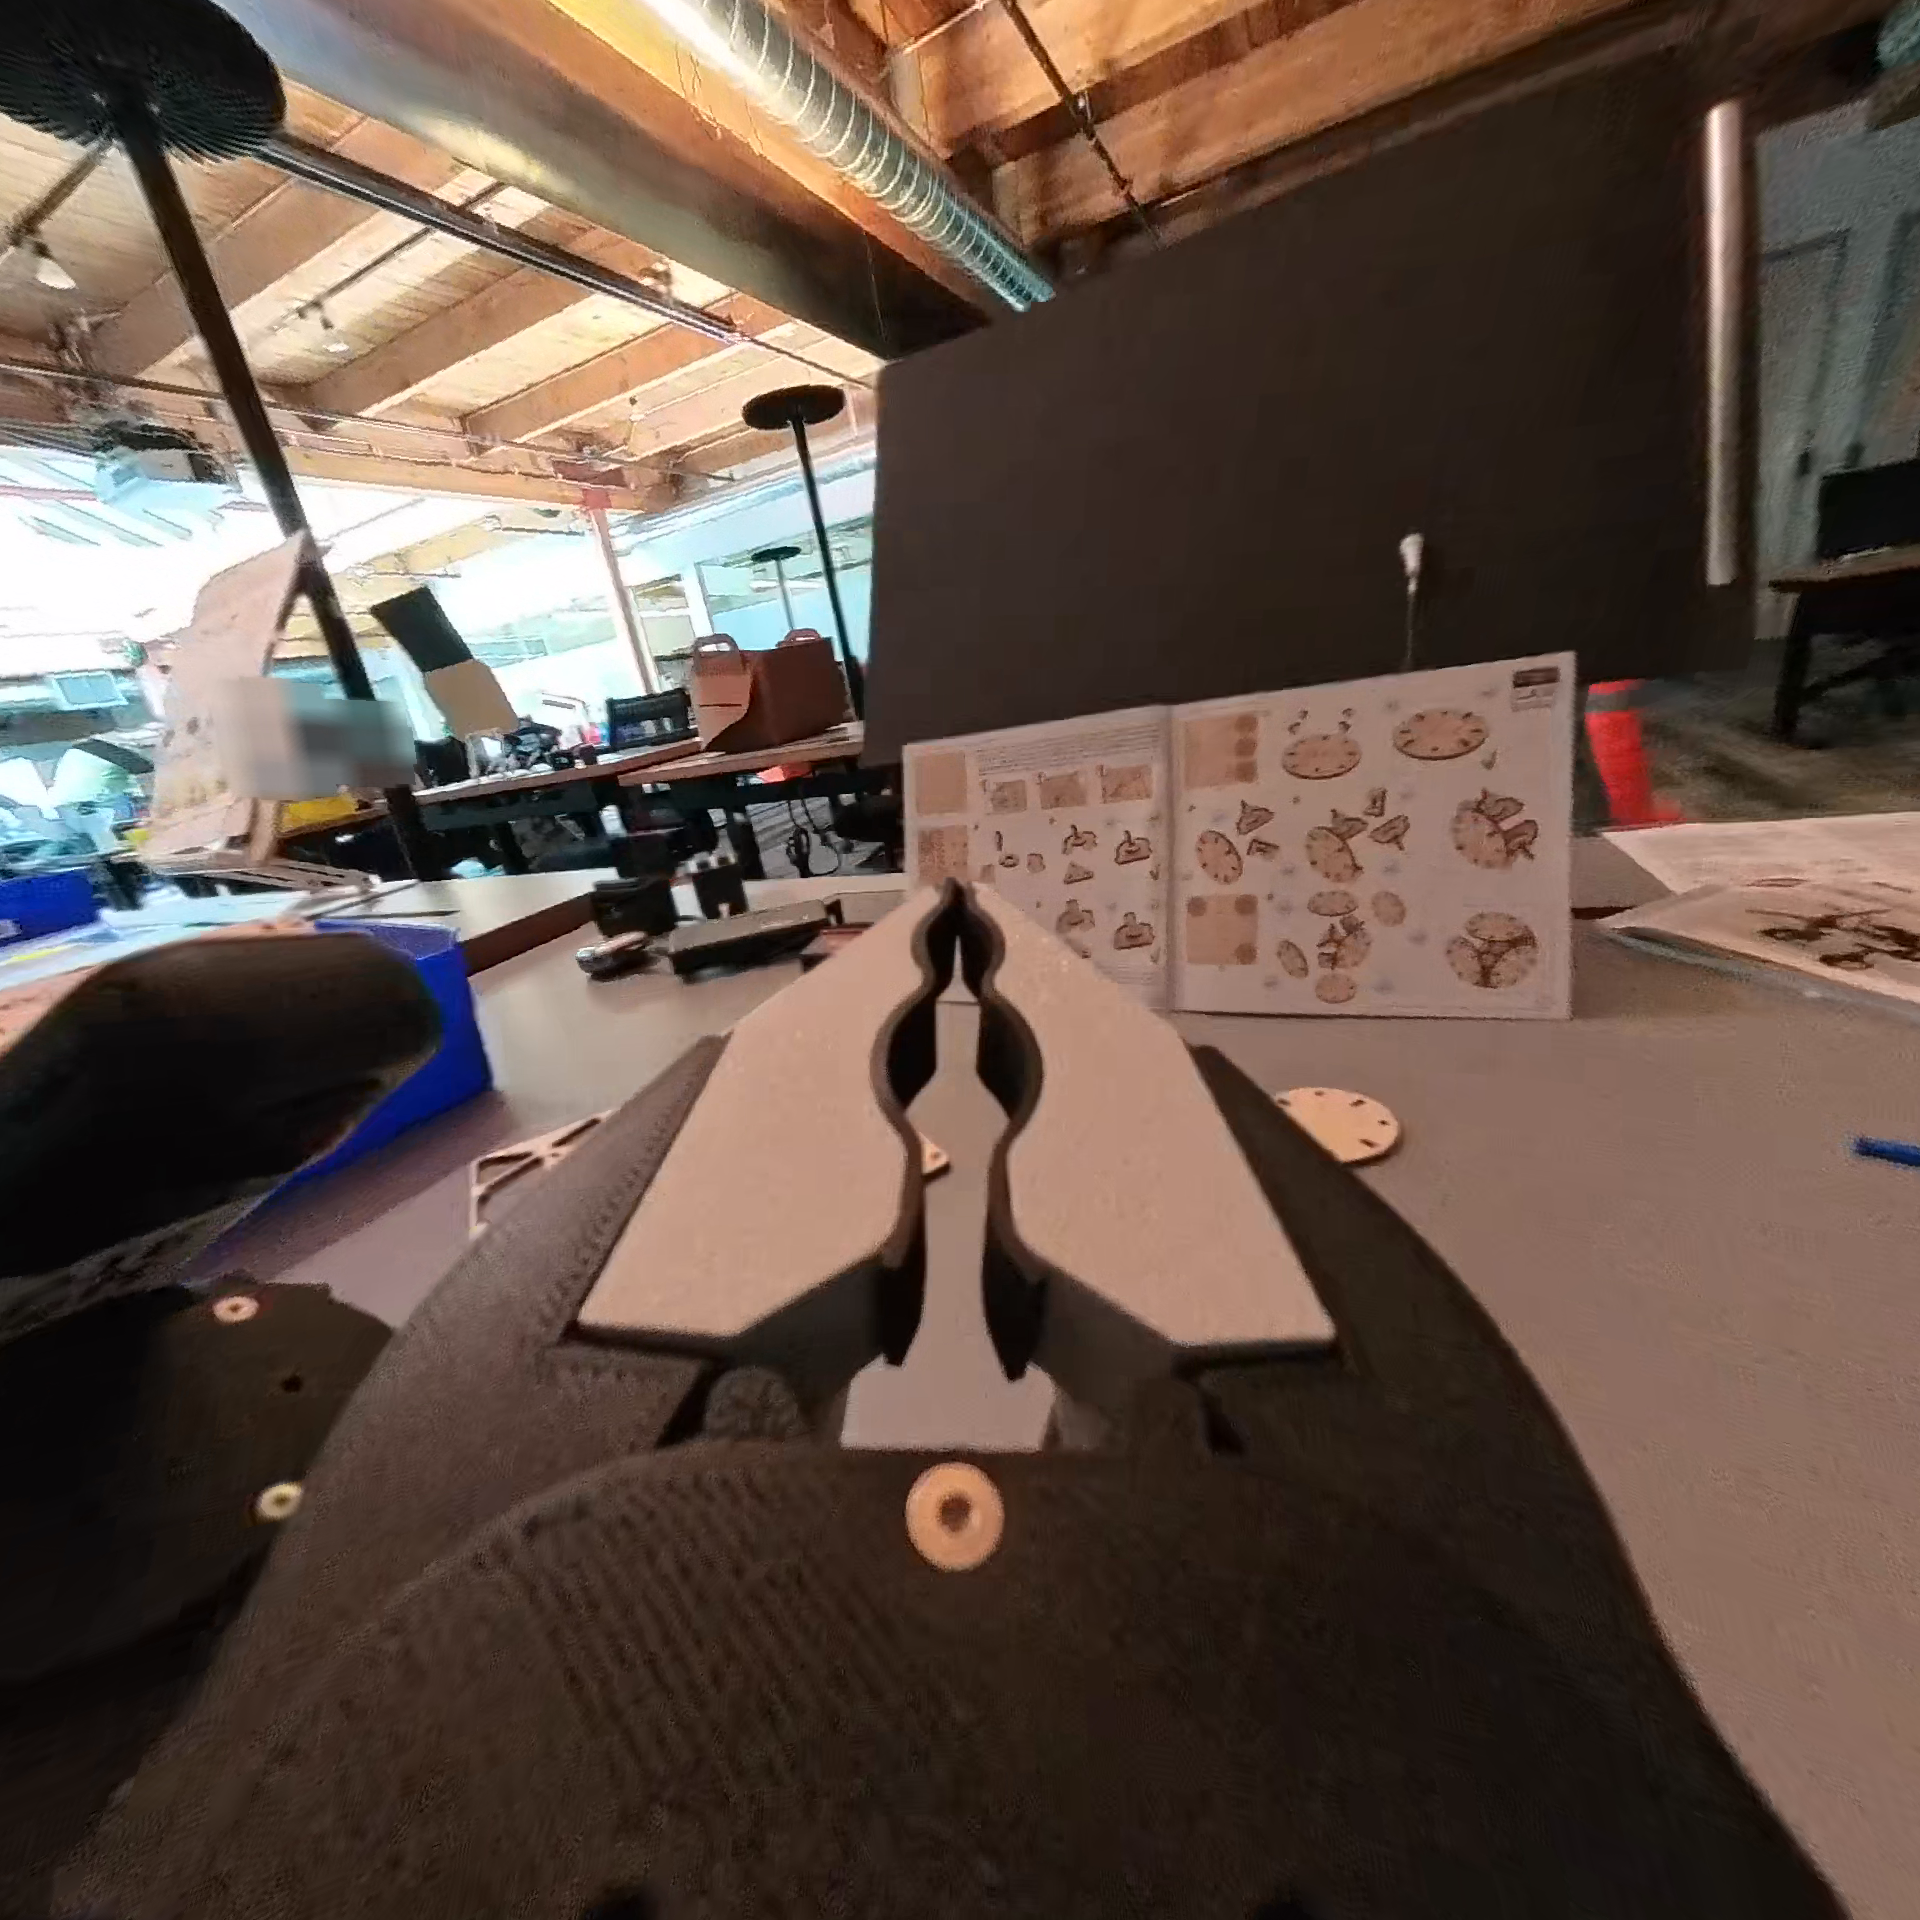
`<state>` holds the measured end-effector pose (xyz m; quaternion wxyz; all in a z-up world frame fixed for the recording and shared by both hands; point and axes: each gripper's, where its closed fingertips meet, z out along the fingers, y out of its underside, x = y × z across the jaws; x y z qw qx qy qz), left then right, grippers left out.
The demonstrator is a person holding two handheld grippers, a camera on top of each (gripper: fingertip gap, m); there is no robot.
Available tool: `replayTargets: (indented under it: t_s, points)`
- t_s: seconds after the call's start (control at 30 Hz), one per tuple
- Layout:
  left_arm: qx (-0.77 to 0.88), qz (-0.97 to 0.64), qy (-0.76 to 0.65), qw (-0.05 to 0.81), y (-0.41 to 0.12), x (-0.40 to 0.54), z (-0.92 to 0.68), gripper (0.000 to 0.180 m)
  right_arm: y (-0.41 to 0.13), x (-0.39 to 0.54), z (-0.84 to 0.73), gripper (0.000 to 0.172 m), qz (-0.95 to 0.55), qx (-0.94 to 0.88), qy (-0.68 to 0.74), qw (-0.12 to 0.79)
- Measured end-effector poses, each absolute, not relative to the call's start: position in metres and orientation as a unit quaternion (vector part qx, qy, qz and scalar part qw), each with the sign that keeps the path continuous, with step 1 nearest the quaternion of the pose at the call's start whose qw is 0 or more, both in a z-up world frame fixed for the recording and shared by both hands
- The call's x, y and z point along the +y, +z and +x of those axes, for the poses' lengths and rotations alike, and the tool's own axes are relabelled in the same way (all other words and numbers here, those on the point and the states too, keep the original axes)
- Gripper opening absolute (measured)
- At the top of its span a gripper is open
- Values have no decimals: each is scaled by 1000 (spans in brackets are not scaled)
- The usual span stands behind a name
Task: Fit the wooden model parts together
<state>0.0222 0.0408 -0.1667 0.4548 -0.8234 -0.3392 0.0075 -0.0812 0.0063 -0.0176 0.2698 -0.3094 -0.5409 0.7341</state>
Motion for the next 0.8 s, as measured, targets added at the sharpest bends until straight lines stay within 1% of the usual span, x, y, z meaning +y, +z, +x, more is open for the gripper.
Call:
replayTargets:
  t_s: [0.13,0.2,0.3,0.37,0.43,0.57,0.6,0.67,0.73,0.8]
  points:
    - [-334,-834,14,439,-171,42,23,5,-16,5,-82,0,-312,-529,730,300]
    - [-329,-843,24,426,-174,43,24,8,-14,2,-81,0,-302,-541,725,300]
    - [-324,-852,36,410,-178,44,24,9,-29,6,-93,0,-339,-553,700,298]
    - [-324,-851,38,411,-178,45,24,10,-33,3,-93,0,-340,-563,697,285]
    - [-326,-848,36,416,-176,48,23,10,-26,3,-91,0,-334,-561,696,299]
    - [-333,-840,32,428,-173,51,19,8,-25,3,-88,0,-321,-561,685,337]
    - [-336,-840,30,425,-174,50,18,4,-31,1,-90,0,-324,-567,680,334]
    - [-339,-840,26,424,-175,50,18,3,-40,-2,-93,0,-335,-576,674,317]
    - [-341,-838,23,425,-175,50,18,3,-34,0,-94,0,-338,-570,680,314]
    - [-341,-838,22,425,-175,50,18,3,-22,4,-90,0,-325,-558,689,329]
